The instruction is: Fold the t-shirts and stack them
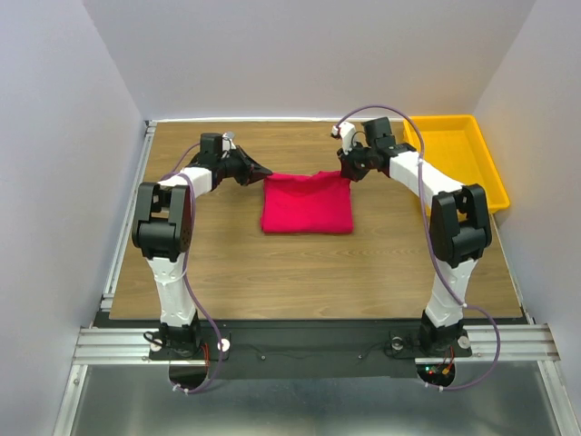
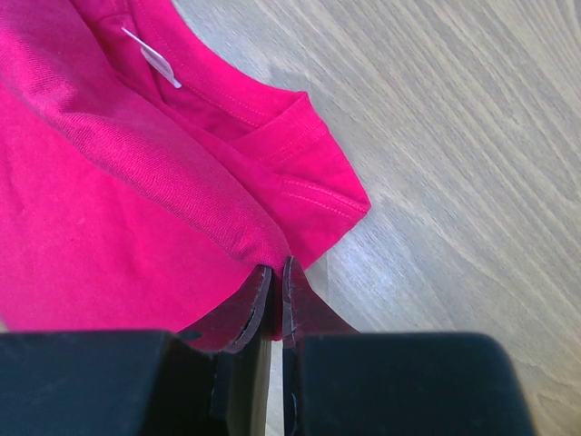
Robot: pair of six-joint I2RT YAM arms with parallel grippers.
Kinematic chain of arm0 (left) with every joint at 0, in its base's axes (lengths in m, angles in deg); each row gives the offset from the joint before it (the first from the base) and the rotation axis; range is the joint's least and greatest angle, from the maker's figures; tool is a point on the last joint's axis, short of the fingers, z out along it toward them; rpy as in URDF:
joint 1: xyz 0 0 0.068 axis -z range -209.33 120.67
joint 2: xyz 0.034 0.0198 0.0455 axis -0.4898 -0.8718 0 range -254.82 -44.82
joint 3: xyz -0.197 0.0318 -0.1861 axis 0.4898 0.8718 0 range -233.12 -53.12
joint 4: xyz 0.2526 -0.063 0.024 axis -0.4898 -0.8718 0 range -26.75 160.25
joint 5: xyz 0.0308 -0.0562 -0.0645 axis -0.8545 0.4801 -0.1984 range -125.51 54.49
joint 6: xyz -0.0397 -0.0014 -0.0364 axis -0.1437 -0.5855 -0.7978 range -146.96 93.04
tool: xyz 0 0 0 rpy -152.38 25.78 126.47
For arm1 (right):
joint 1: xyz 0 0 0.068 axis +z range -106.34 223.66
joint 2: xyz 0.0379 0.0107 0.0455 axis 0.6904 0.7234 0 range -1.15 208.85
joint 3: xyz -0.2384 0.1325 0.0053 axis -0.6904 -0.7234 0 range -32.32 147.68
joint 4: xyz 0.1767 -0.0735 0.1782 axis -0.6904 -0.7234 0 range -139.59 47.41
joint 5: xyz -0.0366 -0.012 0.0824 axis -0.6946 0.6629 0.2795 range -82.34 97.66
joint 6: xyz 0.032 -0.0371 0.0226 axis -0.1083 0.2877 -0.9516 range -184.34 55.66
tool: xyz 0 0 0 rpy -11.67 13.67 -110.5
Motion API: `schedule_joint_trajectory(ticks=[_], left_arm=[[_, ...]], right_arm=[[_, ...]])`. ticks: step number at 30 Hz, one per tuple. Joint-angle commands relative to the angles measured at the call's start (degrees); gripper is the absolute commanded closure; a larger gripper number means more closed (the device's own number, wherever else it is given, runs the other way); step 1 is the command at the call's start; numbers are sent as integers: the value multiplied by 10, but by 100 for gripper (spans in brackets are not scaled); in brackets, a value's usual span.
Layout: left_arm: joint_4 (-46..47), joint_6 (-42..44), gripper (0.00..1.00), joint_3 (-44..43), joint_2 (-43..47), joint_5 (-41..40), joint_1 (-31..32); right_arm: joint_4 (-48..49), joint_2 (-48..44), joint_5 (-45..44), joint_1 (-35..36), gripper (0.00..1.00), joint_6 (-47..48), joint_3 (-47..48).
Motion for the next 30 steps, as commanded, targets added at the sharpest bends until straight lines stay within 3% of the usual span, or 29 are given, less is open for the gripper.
schedule_joint_trajectory(ticks=[1, 6, 8, 10, 12, 13, 15, 18, 24, 26, 27, 29, 30], left_arm=[[16, 3, 100, -28, 2, 5, -3], [17, 0, 100, -31, -2, 3, -3], [17, -2, 95, -32, -4, 2, -3], [16, -7, 81, -36, -3, -7, -4], [15, -8, 65, -43, 0, -14, -5], [13, -6, 40, -48, 6, -27, -5], [3, 4, 24, -64, 13, -47, -7], [-23, 30, 22, -82, 31, -89, -11], [-57, 150, 23, -69, 103, -185, -13], [-36, 165, 25, -49, 125, -159, -12], [-30, 170, 27, -30, 130, -144, -11], [-8, 184, 34, -15, 134, -99, -3], [-7, 186, 36, -7, 131, -92, 9]], right_arm=[[32, 9, -8, -5, 99, -6, 30], [33, 16, -8, -5, 96, -7, 33], [34, 19, -9, -5, 89, -11, 39], [36, 26, -19, -5, 84, -27, 49], [53, 29, -38, -5, 73, -52, 58], [63, 32, -70, -5, 66, -86, 65], [95, 29, -101, -6, 57, -116, 65], [124, 24, -166, -5, 47, -167, 69], [129, -7, -133, -7, 49, -179, 41], [128, -36, -17, -9, 52, -150, -2], [129, -46, 19, -13, 64, -143, -17], [128, -50, 90, -13, 76, -152, -42], [128, -46, 99, -13, 92, -166, -45]])
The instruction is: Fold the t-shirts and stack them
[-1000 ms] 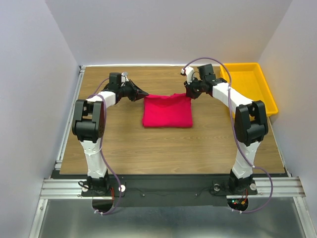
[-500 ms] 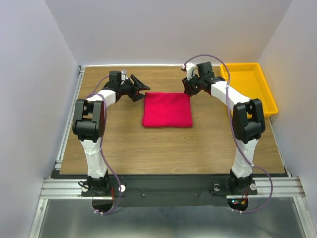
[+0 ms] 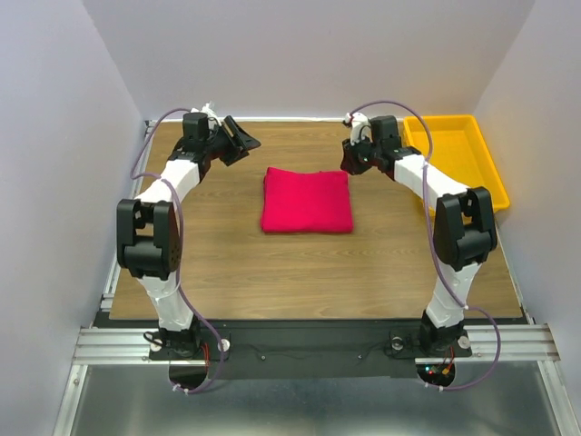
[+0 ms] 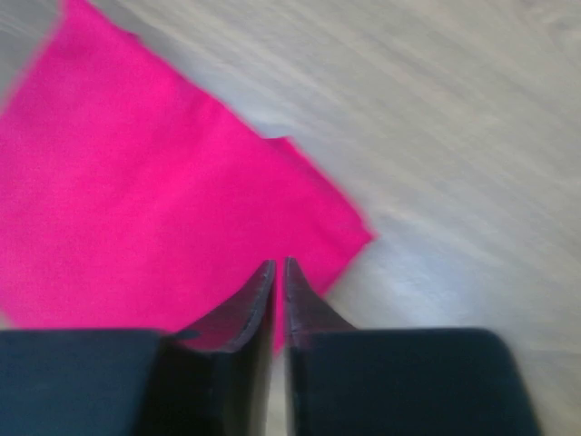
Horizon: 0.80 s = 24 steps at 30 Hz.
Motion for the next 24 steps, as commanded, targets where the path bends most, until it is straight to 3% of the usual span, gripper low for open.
schedule_joint_trajectory(ticks=[1, 10, 24], left_arm=[[48, 58, 40, 31, 24, 66, 28], [91, 28, 68, 7, -53, 95, 78], [96, -2, 75, -43, -176, 42, 73]], right_arm=[[25, -16, 149, -5, 98, -37, -15], [26, 67, 137, -17, 99, -137, 38], [26, 107, 37, -31, 99, -150, 37]])
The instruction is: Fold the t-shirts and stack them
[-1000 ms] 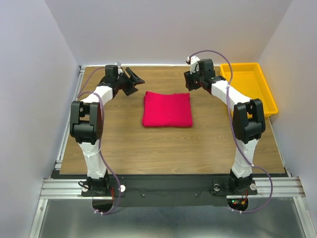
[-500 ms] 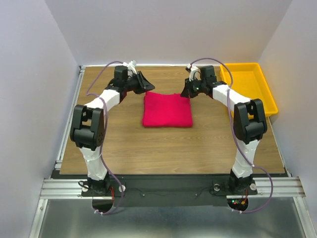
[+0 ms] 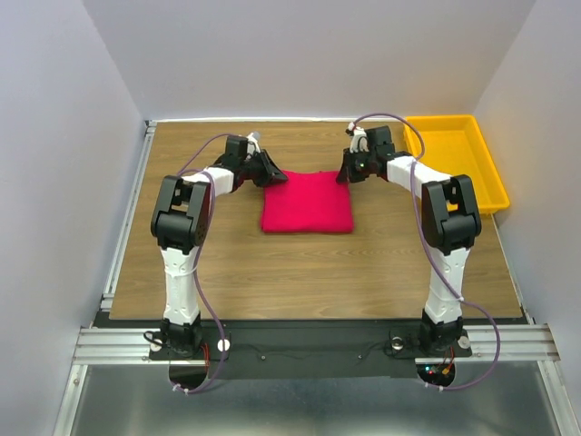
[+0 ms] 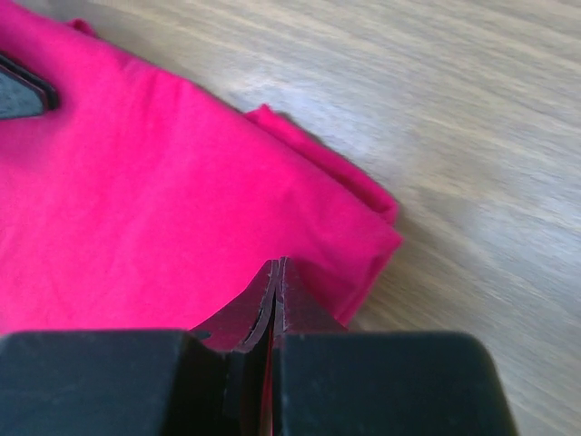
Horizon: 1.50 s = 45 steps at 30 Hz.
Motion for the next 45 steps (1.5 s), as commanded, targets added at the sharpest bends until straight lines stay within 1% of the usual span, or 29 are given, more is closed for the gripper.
schedule_joint_trajectory(ticks=[1, 14, 19, 22, 23, 25, 26, 27, 28, 30, 33, 36, 37, 38, 39, 40, 41, 43, 44, 45], left_arm=[[29, -10, 75, -30, -7, -22, -16], [69, -35, 75, 28, -12, -21, -48], [77, -29, 75, 29, 2, -21, -53], [77, -11, 75, 22, 36, -32, -57], [73, 0, 75, 21, 58, -44, -60], [67, 14, 74, 18, 83, -58, -63], [58, 23, 73, 19, 97, -71, -65], [55, 33, 72, 20, 126, -79, -66], [50, 50, 69, 26, 140, -88, -66], [34, 78, 68, 34, 183, -103, -67], [25, 95, 67, 72, 240, -93, -67], [26, 109, 67, 133, 290, -49, -60], [26, 109, 67, 170, 303, -40, -58], [26, 108, 66, 189, 315, -28, -53], [26, 109, 66, 229, 340, -27, -40], [25, 107, 66, 249, 351, -33, -32], [24, 99, 65, 268, 368, -40, -25], [26, 87, 62, 304, 379, -58, -9], [38, 73, 57, 339, 386, -76, -6], [51, 65, 55, 357, 388, -81, -4]], right_arm=[[21, 12, -43, -14, 100, -9, 22], [19, 50, -72, -31, 99, -8, 27], [19, 37, -71, -32, 99, 1, 28], [19, 10, -74, -32, 98, 13, 32], [19, -5, -77, -33, 94, 23, 35], [17, -24, -82, -32, 90, 29, 38], [16, -33, -89, -33, 88, 51, 39], [15, -44, -92, -32, 82, 56, 39], [12, -62, -95, -33, 81, 61, 38], [7, -89, -96, -32, 77, 79, 32], [2, -117, -84, -33, 75, 100, 10], [-32, -157, -24, -33, 73, 137, -29], [-44, -167, 4, -33, 69, 154, -41], [-57, -187, 59, -32, 68, 188, -62], [-83, -198, 88, -32, 64, 205, -76], [-95, -209, 128, -32, 64, 231, -89], [-103, -236, 140, -33, 61, 235, -118], [-109, -264, 147, -32, 55, 238, -148], [-111, -288, 151, -33, 50, 240, -176], [-112, -299, 150, -33, 47, 240, -188]])
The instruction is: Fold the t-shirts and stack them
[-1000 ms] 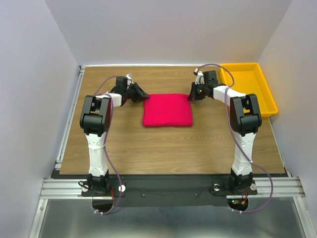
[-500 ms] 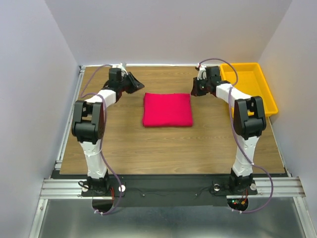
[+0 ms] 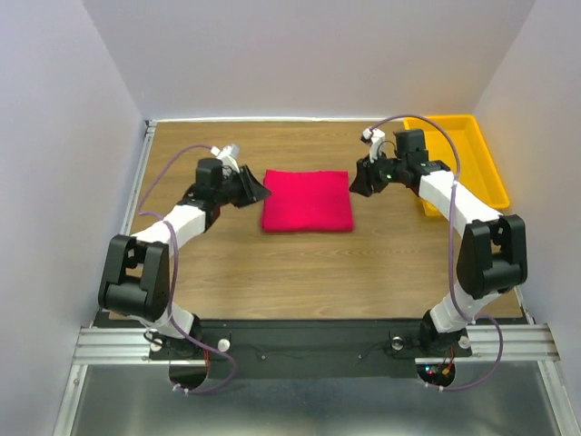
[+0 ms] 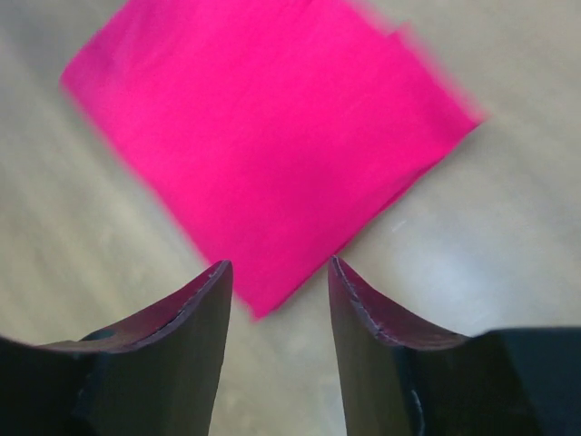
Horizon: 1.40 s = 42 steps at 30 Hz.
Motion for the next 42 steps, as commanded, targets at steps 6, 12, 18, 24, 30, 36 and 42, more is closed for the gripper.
schedule_joint_trajectory(ticks=[6, 12, 18, 24, 30, 36, 42], left_arm=[[58, -37, 40, 131, 11, -55, 19], [62, -35, 39, 133, -19, -65, 33], [45, -24, 38, 106, -59, -77, 42], [14, -13, 37, 77, -99, -78, 70], [-16, -14, 37, 69, -100, -81, 86], [-62, -23, 41, 66, -101, -135, 92], [-68, -40, 56, 55, -116, -149, 106]], right_arm=[[-42, -98, 52, -5, 42, 52, -115], [-41, -103, 58, -13, 41, 54, -141], [-41, -100, 69, -22, 41, 55, -152], [-41, -98, 81, -30, 41, 57, -157], [-40, -99, 89, -41, 41, 56, -159], [-40, -93, 97, -49, 40, 57, -161], [-40, -95, 104, -57, 40, 57, -161]])
